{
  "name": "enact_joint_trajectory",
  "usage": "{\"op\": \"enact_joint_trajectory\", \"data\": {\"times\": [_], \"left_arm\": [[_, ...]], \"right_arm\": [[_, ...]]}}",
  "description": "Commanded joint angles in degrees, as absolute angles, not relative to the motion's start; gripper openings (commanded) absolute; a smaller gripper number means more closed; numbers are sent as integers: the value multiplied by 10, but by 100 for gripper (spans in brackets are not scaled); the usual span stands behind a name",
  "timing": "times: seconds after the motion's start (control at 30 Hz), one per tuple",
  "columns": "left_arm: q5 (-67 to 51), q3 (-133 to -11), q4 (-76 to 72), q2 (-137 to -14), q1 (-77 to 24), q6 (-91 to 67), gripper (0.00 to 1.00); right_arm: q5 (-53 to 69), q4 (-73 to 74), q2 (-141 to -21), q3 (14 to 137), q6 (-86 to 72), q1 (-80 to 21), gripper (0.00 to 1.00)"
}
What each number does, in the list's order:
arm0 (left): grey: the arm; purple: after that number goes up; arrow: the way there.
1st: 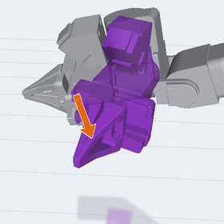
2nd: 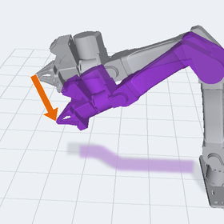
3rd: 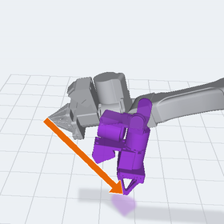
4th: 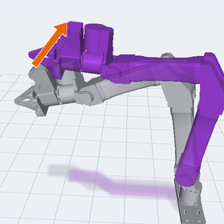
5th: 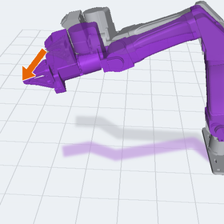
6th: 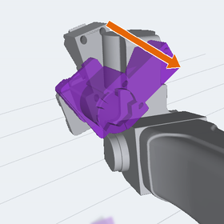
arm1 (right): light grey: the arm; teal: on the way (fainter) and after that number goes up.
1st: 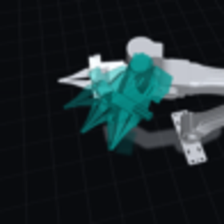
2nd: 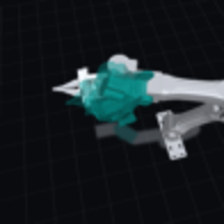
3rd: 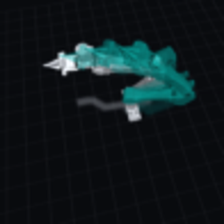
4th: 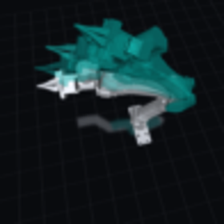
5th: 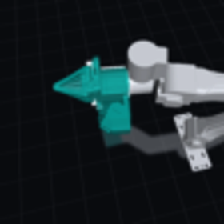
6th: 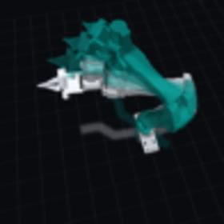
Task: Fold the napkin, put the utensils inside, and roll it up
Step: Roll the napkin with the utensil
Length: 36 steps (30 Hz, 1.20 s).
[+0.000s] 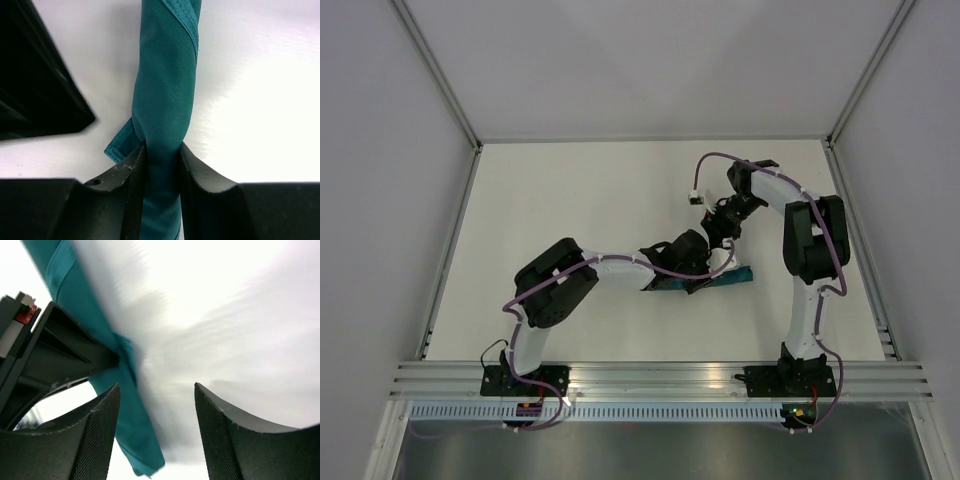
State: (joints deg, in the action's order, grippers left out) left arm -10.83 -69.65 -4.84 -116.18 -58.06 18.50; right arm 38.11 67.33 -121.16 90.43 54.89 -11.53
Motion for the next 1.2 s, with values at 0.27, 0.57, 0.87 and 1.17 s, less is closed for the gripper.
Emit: {"op": "enact_joint_trajectory", "data": {"times": [0.27, 0.57, 0.87, 1.17], "left_arm": [[-25, -762, 103, -1239, -539, -65, 40], [14, -812, 154, -1265, -531, -256, 41], [28, -808, 140, -1289, -531, -438, 43], [41, -779, 98, -1292, -533, -581, 45]], "right_arm": [[345, 536, -1071, 916, 356, -19, 68], [292, 523, -1015, 857, 311, -4, 68], [278, 509, -978, 819, 285, -4, 68], [284, 500, -972, 788, 278, -4, 68]]}}
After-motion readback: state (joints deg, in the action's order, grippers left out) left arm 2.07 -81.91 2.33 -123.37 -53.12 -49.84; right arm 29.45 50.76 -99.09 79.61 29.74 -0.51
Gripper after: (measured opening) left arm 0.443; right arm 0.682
